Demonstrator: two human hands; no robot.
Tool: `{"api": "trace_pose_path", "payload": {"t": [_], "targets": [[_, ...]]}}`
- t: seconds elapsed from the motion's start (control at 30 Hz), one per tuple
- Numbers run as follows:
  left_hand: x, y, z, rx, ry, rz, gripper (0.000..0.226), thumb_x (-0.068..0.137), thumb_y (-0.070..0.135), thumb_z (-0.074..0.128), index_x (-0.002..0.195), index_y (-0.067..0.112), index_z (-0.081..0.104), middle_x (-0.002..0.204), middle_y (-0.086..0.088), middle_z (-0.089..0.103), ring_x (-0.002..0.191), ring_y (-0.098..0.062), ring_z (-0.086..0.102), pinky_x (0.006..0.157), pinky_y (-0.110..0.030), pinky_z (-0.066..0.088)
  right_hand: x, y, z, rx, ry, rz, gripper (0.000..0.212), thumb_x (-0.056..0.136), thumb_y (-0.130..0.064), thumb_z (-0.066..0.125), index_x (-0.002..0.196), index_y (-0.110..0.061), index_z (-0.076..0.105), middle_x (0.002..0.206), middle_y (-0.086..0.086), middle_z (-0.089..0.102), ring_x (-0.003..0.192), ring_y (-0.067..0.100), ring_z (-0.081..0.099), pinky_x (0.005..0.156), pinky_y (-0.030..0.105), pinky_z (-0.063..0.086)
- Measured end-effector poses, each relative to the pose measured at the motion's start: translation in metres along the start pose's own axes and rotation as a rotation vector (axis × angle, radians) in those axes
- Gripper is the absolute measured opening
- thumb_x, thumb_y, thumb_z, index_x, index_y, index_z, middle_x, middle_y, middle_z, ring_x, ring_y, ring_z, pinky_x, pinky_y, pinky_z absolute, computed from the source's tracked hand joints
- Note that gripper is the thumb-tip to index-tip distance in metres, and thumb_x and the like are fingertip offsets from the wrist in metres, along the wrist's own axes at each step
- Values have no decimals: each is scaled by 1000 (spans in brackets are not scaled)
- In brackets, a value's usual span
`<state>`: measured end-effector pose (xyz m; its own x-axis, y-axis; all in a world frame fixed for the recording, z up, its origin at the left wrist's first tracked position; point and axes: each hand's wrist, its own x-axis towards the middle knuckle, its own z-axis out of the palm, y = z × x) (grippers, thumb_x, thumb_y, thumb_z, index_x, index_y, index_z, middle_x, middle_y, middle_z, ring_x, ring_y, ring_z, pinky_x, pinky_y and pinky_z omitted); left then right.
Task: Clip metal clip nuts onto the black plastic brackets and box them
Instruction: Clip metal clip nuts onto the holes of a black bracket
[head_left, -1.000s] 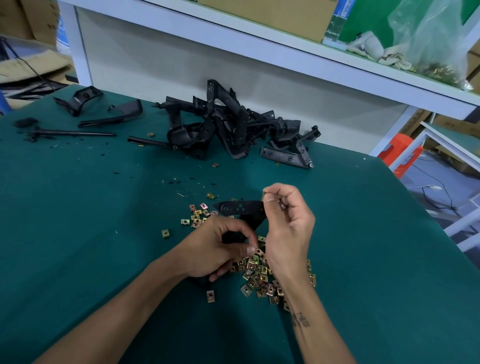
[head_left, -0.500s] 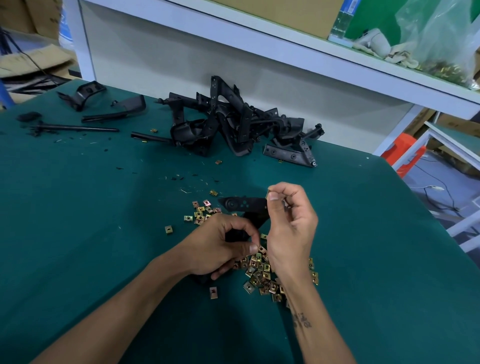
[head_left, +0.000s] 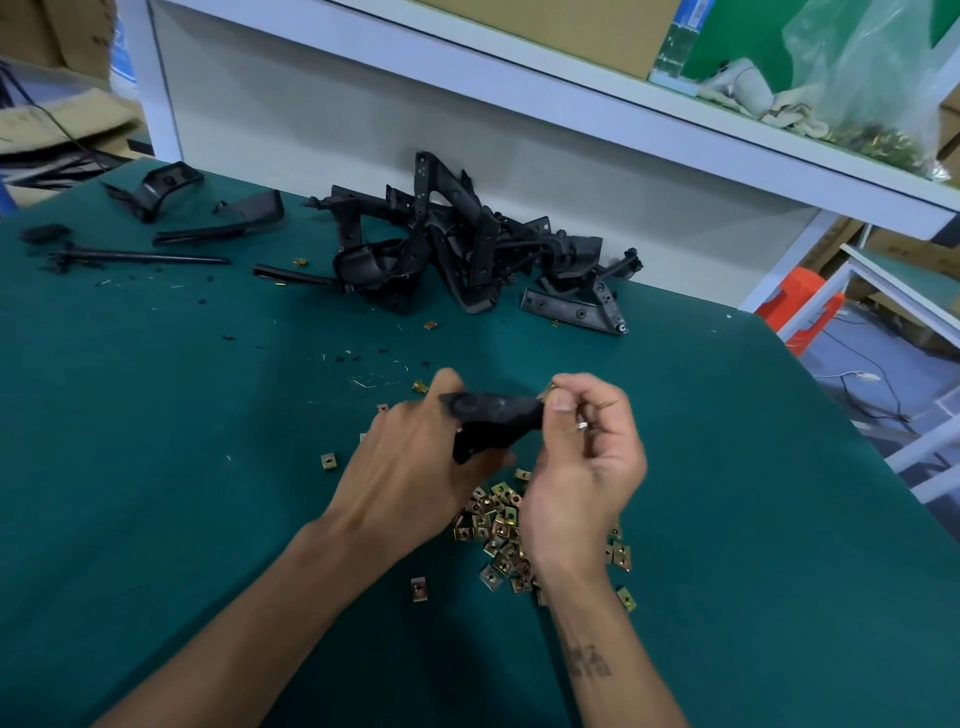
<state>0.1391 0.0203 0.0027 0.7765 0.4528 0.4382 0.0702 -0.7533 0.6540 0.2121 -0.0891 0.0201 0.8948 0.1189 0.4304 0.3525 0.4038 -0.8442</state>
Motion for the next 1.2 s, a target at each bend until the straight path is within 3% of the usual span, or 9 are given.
{"api": "trace_pose_path", "payload": {"t": [0.1,0.2,0.33,0.47,0.6,0.7,0.83,1.03,1.2], "targets": [[-2,-2,3,-79,101,-29,40,89,50,68,100,34,33,65,14,55,55,-12,54,49,-25,35,-13,1,8,-38,4,0,18,95,-18,65,94,-33,74,86,-6,69,76,11,59,64,25,47],[-5,-3,2,-30,63,3,30,94,62,44,109,37,47,73,14,57,66,-20,59,55,-36,43,-17,2,13,-7,4,27,19,96,-17,65,94,-34,74,85,-8,69,78,7,61,65,19,49],[-10,-7,7,135,107,63,68,98,74,18,91,27,66,64,4,57,61,-32,59,48,-34,30,-19,3,14,6,-44,99,17,94,-17,65,92,-31,75,83,-9,69,75,5,60,64,17,47],[-8,-9,9,250,202,47,76,100,72,15,68,20,60,57,-3,60,46,-36,55,47,-27,22,-11,-1,11,-123,-103,94,16,94,-11,64,88,-23,73,80,-11,71,74,1,63,67,14,49],[-8,-12,12,310,163,3,78,98,74,11,67,17,56,57,-8,58,47,-38,55,48,-29,24,-5,-3,6,-277,-178,67,22,96,-1,66,86,-20,71,79,-12,71,72,-1,62,66,13,48],[-7,-11,14,320,177,-34,80,98,73,11,67,16,57,56,-10,57,47,-38,55,48,-28,19,-10,-1,9,-254,-125,95,18,96,-1,67,87,-16,72,79,-10,73,71,1,63,65,14,49],[-6,-9,15,319,187,-77,82,95,77,7,68,18,57,59,-10,59,51,-39,57,48,-29,17,-19,5,16,-177,-45,133,13,97,-6,66,89,-14,73,76,-10,70,67,-1,60,59,13,47],[-5,-11,15,302,180,-122,88,88,83,-1,77,22,61,67,-8,63,61,-38,61,50,-33,25,-15,10,8,-322,-209,-98,24,98,-26,51,98,-12,70,68,-8,57,51,1,45,50,13,34],[-4,-17,16,299,175,-153,89,85,84,-4,83,25,62,73,-4,65,68,-36,63,54,-35,33,-2,14,-3,-346,-350,-115,32,97,-22,46,105,-9,75,103,-3,73,96,13,68,81,17,47]]}}
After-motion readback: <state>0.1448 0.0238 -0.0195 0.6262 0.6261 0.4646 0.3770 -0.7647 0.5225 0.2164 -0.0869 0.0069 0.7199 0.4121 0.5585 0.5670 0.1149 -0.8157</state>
